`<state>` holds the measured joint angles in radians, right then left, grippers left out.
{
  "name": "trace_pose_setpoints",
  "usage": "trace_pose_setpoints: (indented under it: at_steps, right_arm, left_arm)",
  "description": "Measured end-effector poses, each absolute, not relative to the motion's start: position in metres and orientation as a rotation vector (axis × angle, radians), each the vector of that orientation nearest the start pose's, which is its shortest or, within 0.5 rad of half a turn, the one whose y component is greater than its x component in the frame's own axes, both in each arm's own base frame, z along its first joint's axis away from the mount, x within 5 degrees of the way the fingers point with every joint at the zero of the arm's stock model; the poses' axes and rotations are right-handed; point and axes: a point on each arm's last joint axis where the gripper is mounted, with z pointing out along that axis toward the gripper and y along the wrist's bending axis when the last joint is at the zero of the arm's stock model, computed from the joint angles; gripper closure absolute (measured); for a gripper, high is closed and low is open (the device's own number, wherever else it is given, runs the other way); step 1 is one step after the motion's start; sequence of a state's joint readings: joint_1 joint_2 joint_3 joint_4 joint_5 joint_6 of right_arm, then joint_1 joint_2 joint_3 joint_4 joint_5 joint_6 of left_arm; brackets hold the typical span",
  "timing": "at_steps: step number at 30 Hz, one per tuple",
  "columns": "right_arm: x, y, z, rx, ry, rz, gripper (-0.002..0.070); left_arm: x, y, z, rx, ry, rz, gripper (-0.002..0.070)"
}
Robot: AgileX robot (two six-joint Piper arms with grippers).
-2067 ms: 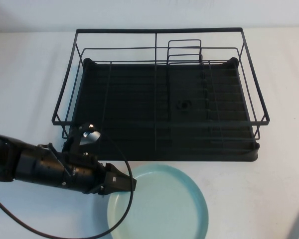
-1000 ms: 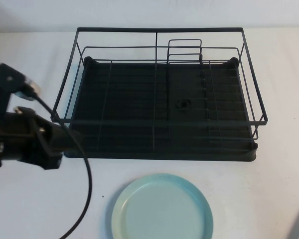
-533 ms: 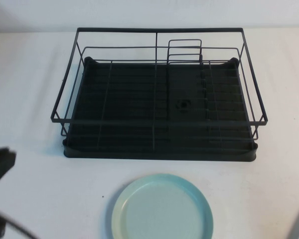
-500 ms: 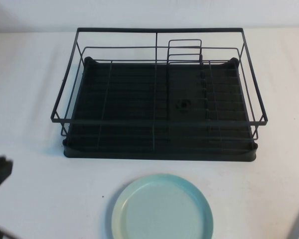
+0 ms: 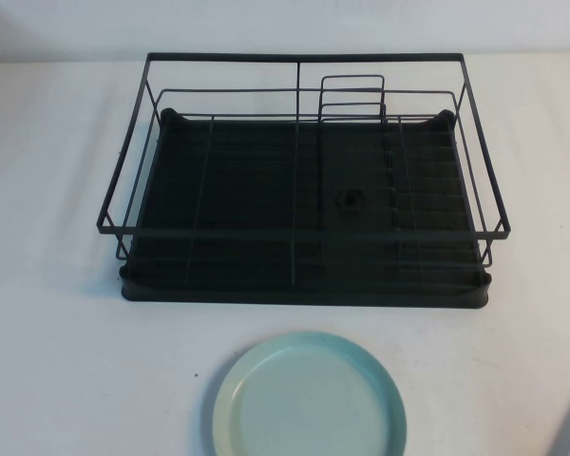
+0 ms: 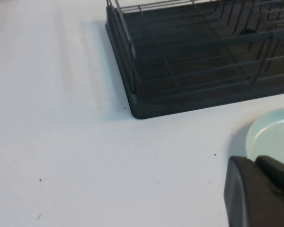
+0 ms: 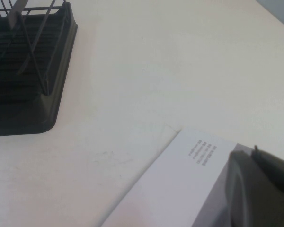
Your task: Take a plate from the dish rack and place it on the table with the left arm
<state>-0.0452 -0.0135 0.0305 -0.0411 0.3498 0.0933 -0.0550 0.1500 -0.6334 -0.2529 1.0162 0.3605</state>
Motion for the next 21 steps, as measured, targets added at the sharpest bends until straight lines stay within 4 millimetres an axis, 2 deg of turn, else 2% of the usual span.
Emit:
trace_pose_setpoints:
  at_steps: [4, 10, 14, 21]
  right_arm:
    - [0.053, -0.004, 0.172, 0.102, 1.847, -0.006, 0.0696]
    - [0.053, -0.004, 0.172, 0.102, 1.847, -0.006, 0.0696]
    - [0.053, -0.004, 0.172, 0.102, 1.847, -0.006, 0.0696]
    - [0.053, -0.004, 0.172, 0.102, 1.847, -0.006, 0.0696]
  left_arm:
    - [0.018, -0.019, 0.304, 0.341, 1.926, -0.124, 0.0676]
    - [0.047, -0.014, 0.252, 0.179, 1.78, -0.114, 0.0676]
    - [0.049, -0.008, 0.222, 0.089, 1.705, -0.087, 0.0676]
    - [0.054, -0.005, 0.184, 0.023, 1.776, -0.09, 0.0676]
